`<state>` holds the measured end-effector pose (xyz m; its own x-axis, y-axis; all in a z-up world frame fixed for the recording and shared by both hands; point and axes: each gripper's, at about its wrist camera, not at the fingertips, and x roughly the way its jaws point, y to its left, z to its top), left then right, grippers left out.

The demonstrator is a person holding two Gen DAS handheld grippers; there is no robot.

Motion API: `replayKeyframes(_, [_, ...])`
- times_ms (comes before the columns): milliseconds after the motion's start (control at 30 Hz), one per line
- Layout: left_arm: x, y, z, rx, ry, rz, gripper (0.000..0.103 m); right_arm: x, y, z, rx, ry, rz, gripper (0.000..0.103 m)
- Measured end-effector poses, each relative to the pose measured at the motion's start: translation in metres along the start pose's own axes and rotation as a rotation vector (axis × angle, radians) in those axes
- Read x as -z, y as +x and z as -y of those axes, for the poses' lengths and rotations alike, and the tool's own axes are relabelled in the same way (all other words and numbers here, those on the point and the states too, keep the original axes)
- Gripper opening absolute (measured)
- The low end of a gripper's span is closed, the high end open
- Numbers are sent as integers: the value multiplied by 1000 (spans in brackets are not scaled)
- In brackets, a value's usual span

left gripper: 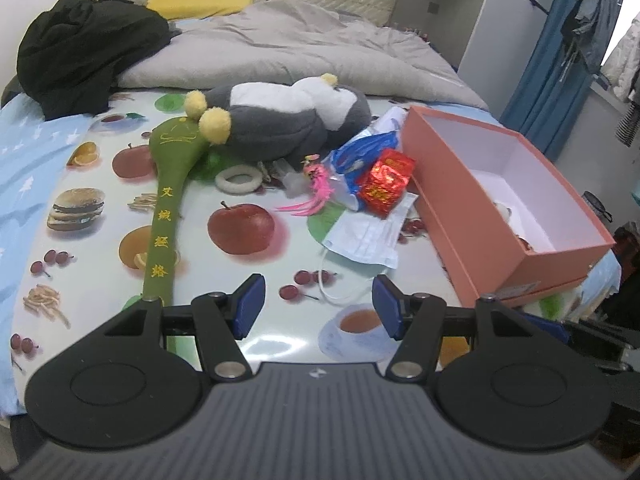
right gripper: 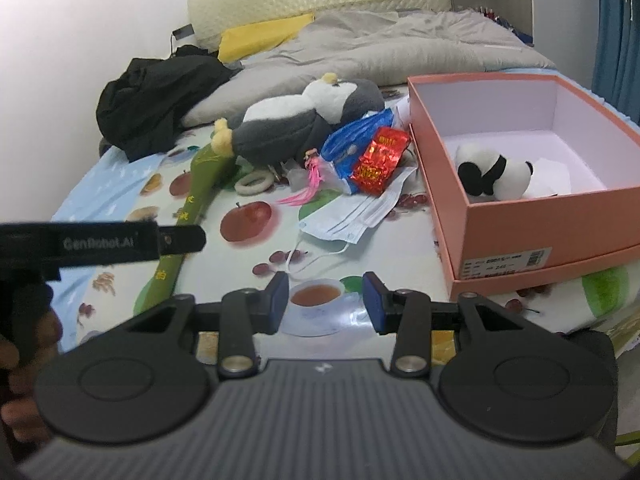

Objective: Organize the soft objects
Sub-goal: 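Withdraw both tools from the box back toward the pile, then grasp the pink feather toy with the left tool while the right tool grasps the white mask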

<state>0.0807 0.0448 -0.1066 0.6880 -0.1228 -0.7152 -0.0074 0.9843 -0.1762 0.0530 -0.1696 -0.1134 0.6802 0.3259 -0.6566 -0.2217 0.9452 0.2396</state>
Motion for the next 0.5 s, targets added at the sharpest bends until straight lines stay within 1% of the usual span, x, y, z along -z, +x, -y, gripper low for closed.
replayKeyframes(300, [-20,50,-28,-47,-32,-43,65,-8,45,1,-29,-6,-47,44])
replayKeyframes(400, [-25,68,-33,-66,-38,-57,65,-13,62,-1,-37,-21,-44,44])
replayKeyframes(500, [-29,89,-41,-66,-60,-70,65,-17,82,-1,-44,-20,-49,44])
